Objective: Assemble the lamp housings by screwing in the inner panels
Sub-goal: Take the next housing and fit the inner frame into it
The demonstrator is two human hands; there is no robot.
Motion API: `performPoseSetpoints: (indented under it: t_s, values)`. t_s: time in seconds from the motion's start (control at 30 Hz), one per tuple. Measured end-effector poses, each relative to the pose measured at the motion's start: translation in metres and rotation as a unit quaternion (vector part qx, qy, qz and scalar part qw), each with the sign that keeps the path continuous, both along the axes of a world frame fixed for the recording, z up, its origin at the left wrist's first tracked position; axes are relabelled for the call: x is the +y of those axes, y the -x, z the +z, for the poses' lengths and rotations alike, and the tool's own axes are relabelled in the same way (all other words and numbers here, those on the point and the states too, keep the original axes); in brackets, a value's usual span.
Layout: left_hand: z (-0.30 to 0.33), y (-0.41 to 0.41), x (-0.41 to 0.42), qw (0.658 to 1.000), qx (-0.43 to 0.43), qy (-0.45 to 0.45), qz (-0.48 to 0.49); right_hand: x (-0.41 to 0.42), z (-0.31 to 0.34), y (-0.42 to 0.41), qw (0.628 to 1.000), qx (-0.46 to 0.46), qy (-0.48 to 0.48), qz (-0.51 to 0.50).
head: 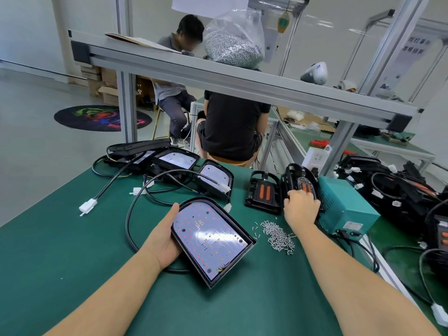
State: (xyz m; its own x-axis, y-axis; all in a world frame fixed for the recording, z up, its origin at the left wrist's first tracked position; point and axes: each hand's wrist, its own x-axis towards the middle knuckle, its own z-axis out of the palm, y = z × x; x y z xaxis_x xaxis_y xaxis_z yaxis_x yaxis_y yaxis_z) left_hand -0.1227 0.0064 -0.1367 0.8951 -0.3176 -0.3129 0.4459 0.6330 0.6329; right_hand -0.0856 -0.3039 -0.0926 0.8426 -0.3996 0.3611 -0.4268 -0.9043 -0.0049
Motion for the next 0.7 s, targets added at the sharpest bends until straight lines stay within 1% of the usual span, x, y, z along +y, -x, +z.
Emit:
performPoseSetpoints:
  t_s: [0.07,0.17,0.23,0.3,0.4,0.57,0.63,0.7]
  values:
    - [-0.001,-0.001,0.000,1.000,-0.001,0.001,-0.001,-0.005,0.002,0.001,0.999,-0.050,0.004,0.017]
    - [-0.002,-0.001,-0.001,1.000,-0.002,0.002,-0.001,-0.009,0.008,0.006,0.989,-0.124,-0.068,0.036]
    - [-0.002,-0.001,-0.001,1.000,-0.003,0.004,0.000,-0.007,0.015,0.011,0.980,-0.163,-0.093,0.067]
    - [-0.002,-0.001,0.000,1.000,-0.001,0.007,0.000,0.005,0.022,0.021,0.967,-0.197,-0.102,0.125]
    - [-0.001,-0.001,0.000,1.000,0.003,0.010,0.002,0.044,0.032,0.046,0.936,-0.245,-0.104,0.232]
    - [0.000,-0.002,-0.003,1.000,0.002,0.016,0.018,0.119,0.022,0.106,0.870,-0.273,-0.067,0.404]
    - [0.000,-0.002,-0.004,0.999,-0.007,0.031,0.012,0.142,0.009,0.129,0.857,-0.258,-0.042,0.445]
    - [-0.002,-0.002,-0.004,0.999,-0.017,0.040,0.007,0.156,-0.003,0.146,0.856,-0.231,-0.029,0.461]
